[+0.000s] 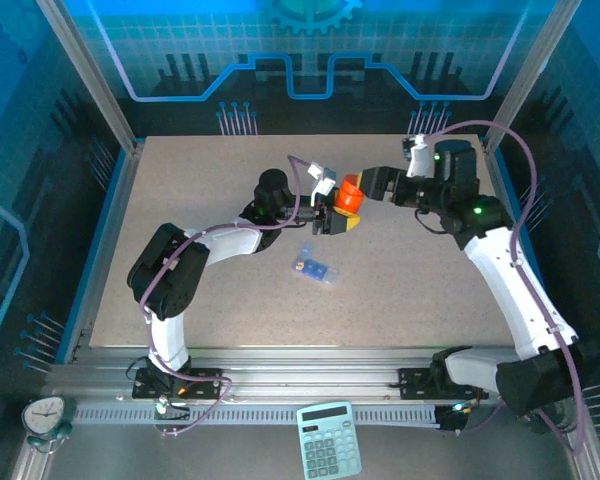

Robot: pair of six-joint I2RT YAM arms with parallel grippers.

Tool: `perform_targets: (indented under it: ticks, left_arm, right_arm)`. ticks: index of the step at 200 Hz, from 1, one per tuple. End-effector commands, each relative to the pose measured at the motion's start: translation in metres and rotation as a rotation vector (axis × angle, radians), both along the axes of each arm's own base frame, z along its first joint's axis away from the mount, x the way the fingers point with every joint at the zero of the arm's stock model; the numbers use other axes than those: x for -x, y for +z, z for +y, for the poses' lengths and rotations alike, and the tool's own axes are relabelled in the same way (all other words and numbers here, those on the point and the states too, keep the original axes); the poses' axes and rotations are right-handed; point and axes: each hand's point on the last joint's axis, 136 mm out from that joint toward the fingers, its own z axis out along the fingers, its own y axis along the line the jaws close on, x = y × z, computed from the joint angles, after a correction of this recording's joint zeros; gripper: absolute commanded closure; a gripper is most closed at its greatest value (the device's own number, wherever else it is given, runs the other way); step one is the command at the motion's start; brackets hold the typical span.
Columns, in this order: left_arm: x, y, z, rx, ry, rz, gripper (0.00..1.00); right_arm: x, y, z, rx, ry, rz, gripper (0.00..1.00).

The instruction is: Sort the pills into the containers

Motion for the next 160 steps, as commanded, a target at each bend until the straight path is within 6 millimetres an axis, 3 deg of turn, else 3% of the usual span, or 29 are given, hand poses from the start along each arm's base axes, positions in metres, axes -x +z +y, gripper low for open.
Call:
perform_targets:
  ticks: [1,50,102,160]
  left_arm:
    - [0.008,0.038,0.001,0.061,-0.008,-0.121,0.90]
    - [0.012,0.032,0.001,0.026,-0.029,-0.119,0.90]
    - [0.011,0.030,0.000,0.023,-0.039,-0.111,0.90]
    - [0.011,0.029,-0.001,0.021,-0.044,-0.107,0.91]
  right_arm:
    - [0.013,0.033,0.004,-0.089,0.143,-0.085,0.14]
    - [0.000,0.015,0.007,-0.010,0.245,-0.046,0.15]
    - [0.004,0.002,0.031,0.068,0.343,-0.015,0.14]
    - [0.003,-0.010,0.036,0.075,0.357,0.012,0.18]
